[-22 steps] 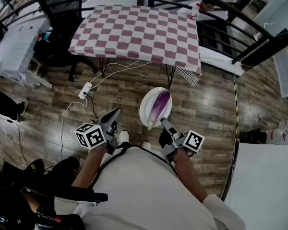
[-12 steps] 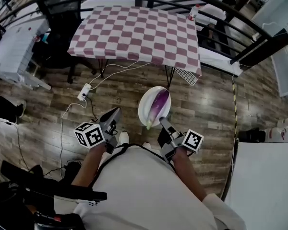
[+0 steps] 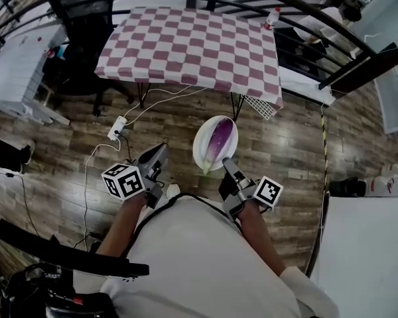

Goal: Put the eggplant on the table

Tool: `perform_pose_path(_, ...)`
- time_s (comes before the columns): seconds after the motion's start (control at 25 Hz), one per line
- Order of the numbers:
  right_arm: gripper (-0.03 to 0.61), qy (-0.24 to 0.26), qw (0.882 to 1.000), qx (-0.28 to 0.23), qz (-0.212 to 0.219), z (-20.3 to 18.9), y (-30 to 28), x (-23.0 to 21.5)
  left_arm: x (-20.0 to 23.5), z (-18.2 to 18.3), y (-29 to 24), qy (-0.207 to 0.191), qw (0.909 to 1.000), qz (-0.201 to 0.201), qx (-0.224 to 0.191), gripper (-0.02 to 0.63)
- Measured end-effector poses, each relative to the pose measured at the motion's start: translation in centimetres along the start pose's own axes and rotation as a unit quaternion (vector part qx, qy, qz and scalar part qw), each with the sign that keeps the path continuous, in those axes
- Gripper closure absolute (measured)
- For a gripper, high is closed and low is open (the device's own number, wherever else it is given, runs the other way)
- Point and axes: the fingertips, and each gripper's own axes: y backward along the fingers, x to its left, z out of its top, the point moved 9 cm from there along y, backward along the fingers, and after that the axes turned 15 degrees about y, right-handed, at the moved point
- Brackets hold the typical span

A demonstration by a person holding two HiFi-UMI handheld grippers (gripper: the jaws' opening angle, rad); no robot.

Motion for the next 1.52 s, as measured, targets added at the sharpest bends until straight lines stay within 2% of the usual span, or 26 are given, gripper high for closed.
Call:
perform_pose_path(0.6, 0.552, -0.002, 1.0, -0.011, -0.006, -0.6, -7.3, 1.1, 5.5, 6.1, 3.9, 0.009, 0.9998, 0.016, -0.009, 0.607)
perform_pose_path(0.84, 0.552, 0.003, 1.0, -0.005, -0.004, 0.5, -10.2, 0.9, 7.0, 8.2, 3.0, 0.014, 0.9996, 0.019, -0.018, 0.607)
perform_pose_path(1.16, 0.554, 0.003, 1.0, 0.012, 0.007, 5.3, -16.5, -0.5, 8.8, 12.6, -1.6, 0.02, 0.9991, 0.032, -0.021, 0.607)
perform_pose_path(1.52, 0.554, 0.008, 0.999, 0.044, 0.022, 15.0, -25.0, -2.8, 9.0, 20.0, -11.8, 0.016, 0.9984, 0.039, -0.038, 0.607)
